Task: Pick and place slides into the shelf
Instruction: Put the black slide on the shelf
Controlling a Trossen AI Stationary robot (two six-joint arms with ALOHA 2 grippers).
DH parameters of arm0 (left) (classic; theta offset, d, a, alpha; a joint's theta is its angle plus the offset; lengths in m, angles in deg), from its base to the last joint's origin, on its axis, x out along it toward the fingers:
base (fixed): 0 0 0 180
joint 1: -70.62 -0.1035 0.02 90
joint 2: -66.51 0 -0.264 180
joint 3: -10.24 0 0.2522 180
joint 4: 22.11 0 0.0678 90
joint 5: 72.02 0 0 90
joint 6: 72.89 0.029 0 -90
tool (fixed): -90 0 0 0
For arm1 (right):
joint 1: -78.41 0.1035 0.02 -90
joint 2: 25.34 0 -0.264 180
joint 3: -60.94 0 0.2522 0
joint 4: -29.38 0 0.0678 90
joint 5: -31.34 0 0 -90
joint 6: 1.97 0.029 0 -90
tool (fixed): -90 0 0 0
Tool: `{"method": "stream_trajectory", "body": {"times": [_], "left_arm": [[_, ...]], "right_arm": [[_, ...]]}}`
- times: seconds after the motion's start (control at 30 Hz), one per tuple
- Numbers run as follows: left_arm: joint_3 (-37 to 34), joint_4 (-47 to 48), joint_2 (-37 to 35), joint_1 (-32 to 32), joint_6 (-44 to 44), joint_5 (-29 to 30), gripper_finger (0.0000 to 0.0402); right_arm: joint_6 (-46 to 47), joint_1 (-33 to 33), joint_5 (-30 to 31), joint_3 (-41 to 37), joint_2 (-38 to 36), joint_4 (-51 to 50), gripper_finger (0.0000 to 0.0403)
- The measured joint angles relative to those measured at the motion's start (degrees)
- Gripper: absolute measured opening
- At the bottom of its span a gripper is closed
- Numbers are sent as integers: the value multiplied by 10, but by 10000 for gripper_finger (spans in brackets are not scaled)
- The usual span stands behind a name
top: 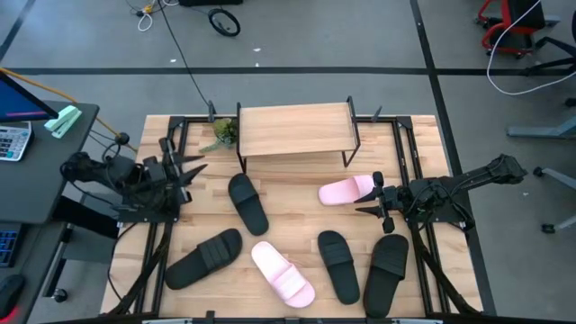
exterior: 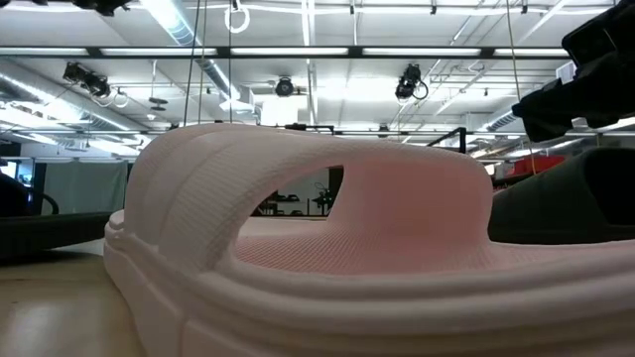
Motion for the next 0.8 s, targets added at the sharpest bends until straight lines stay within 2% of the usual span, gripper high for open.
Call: {"method": "stream_trajectory", "body": {"times": [0.37, 0.6, 0.8], "left_arm": [[37, -2, 40, -16, -20, -1, 162], [36, 15, 47, -16, -68, 0, 155], [36, 21, 68, -16, -91, -1, 141]], "right_arm": [[-8, 0, -1, 0, 0, 2, 110], [-127, 0, -1, 1, 0, 31, 110], [-135, 0, -2, 1, 1, 138, 110]]}}
